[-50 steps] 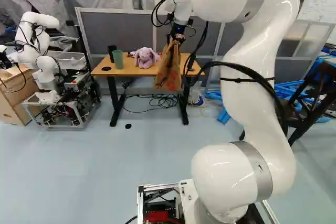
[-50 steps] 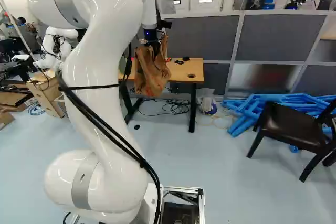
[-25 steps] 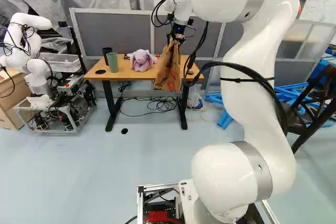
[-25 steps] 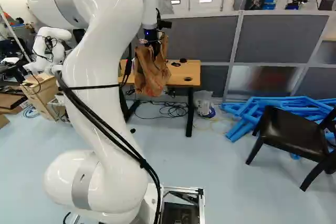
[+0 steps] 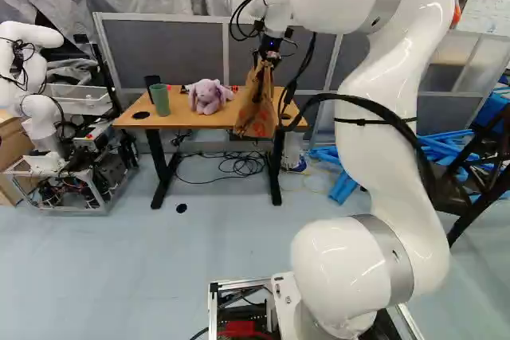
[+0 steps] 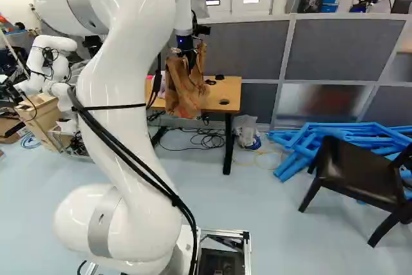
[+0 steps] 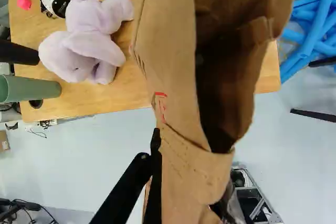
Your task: Pick up the bag on the ground and place it on the table
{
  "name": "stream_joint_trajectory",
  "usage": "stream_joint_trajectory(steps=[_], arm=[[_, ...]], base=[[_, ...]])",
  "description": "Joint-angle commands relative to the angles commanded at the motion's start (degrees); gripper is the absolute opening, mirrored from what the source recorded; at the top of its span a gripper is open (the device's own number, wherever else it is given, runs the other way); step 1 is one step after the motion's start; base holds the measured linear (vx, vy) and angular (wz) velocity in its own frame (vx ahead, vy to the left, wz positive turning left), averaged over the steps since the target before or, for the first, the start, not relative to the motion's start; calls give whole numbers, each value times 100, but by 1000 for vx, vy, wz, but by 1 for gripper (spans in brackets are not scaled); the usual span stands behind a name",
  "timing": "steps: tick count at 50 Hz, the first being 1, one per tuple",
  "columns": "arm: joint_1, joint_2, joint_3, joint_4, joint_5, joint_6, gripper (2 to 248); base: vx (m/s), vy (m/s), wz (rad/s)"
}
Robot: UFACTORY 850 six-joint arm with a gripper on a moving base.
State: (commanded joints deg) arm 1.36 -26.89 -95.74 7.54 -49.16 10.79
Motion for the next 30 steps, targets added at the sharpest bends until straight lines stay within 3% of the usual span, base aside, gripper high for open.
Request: stream_joint_trajectory(steps=[15,30], arm=[[0,0,0,0,0,0,21],[0,0,0,0,0,0,21]], base=[[145,-64,-9],[148,-5,-23]])
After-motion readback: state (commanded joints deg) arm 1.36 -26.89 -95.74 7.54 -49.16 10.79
